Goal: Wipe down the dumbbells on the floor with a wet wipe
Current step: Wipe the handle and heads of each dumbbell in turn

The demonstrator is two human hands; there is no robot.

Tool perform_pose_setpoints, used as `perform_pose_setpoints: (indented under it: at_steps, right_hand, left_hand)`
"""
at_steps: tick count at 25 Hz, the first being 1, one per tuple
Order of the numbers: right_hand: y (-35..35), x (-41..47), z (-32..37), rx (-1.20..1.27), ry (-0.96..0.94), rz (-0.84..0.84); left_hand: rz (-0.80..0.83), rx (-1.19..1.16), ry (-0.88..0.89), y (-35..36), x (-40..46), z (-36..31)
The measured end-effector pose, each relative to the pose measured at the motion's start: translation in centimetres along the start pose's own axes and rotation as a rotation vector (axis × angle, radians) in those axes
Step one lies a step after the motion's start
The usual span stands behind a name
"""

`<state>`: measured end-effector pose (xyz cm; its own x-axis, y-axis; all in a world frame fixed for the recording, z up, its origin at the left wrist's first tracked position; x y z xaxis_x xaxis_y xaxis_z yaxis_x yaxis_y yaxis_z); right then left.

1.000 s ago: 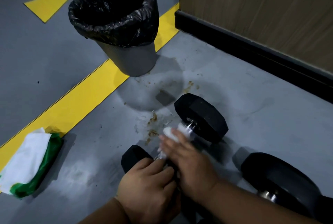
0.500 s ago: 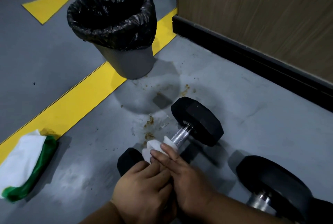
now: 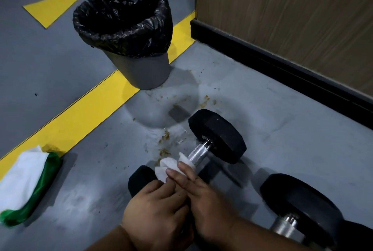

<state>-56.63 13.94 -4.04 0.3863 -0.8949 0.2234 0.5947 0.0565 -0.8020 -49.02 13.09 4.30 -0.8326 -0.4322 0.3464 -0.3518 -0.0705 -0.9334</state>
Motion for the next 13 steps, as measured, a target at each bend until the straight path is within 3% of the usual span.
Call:
perform_pose_setpoints:
  at_steps: [4, 9, 13]
  right_hand:
    - [-2.6, 1.2, -2.0, -0.082, -0.010, -0.019]
    - [-3.1, 1.0, -3.5, -0.108, 0.169, -0.195]
    - [-0.9, 0.6, -0.2, 0.006, 0.016, -0.048]
  left_hand:
    - [0.016, -0.011, -0.014, 0.0, -0.1, -0.1]
    - [0.012, -0.016, -0.015, 0.0, -0.1, 0.0]
    - [0.029, 0.001, -0.013, 0.1, -0.2, 0.0]
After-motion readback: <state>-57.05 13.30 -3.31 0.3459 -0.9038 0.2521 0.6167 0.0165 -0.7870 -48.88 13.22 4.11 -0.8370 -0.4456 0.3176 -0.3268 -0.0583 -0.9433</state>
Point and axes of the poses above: each hand's wrist, its own x-axis towards the middle knuckle, its own y-axis out of the palm, z = x × y, the point moved 7 cm from there along x, towards the middle knuckle, and after that the axes turned 6 degrees about -x, right-handed, at the moved point
